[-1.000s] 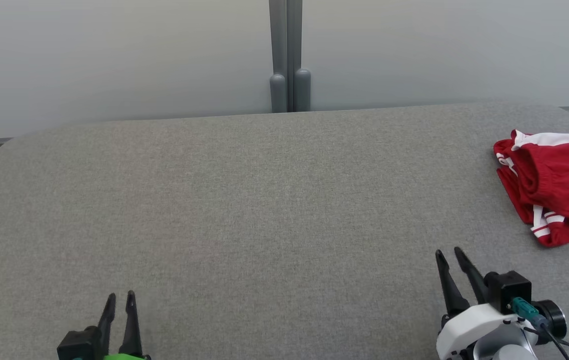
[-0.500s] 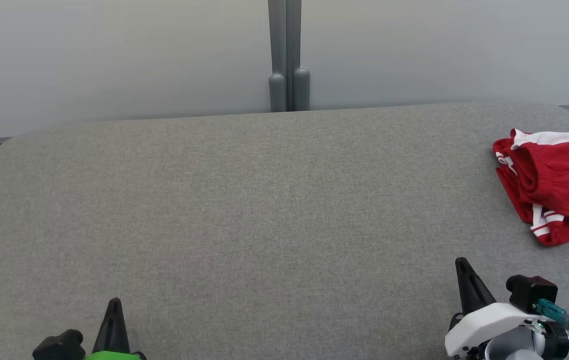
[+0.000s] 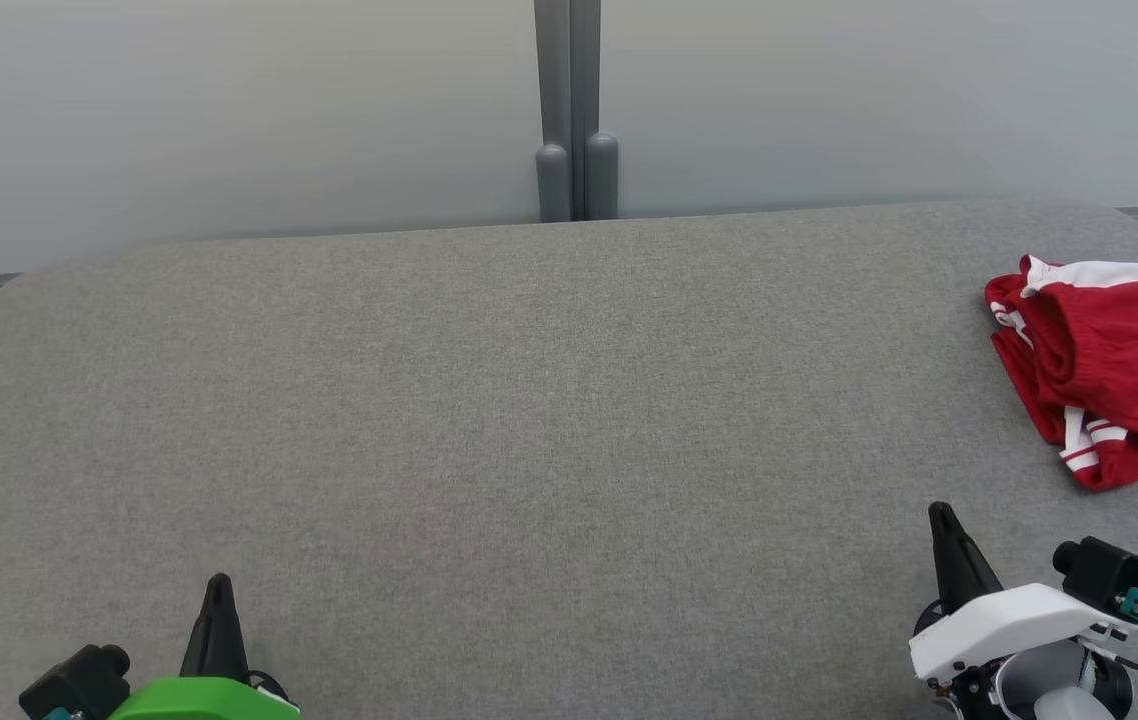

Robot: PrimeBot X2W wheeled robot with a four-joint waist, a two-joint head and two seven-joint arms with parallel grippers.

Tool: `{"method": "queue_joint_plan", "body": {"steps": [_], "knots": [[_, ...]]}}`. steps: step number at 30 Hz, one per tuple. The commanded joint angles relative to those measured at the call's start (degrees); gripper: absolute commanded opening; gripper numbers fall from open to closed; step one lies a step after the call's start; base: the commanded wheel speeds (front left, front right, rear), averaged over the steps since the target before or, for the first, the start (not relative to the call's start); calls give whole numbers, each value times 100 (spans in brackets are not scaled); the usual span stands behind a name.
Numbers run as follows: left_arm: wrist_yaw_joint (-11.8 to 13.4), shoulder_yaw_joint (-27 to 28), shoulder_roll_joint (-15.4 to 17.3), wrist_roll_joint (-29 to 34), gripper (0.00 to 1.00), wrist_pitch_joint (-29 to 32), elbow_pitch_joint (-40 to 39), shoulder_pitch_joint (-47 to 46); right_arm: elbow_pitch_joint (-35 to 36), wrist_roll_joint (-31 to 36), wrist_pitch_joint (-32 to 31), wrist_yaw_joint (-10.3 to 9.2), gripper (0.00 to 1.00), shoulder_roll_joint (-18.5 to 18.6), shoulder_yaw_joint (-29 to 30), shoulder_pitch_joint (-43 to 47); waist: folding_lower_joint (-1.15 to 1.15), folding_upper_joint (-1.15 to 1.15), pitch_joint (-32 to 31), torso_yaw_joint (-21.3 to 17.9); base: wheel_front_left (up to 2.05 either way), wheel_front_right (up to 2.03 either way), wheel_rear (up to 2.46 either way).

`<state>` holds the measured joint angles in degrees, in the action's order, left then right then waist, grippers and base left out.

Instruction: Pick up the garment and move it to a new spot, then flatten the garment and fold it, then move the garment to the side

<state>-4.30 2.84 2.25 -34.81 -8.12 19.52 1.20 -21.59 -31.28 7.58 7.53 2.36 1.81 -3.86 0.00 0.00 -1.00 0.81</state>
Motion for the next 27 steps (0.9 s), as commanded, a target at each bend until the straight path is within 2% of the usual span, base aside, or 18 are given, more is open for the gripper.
{"method": "queue_joint_plan", "body": {"steps": [1,27], "knots": [[-36,29,33,-222,0,38,-100,-209,116,-232,-47,-1,0,27,39,-156,0,0,2,-1,0,0,0],[-145,125,51,-2231,0,513,-225,-471,289,-2343,-589,-2,0,42,242,-276,0,0,34,-22,0,0,0]]}}
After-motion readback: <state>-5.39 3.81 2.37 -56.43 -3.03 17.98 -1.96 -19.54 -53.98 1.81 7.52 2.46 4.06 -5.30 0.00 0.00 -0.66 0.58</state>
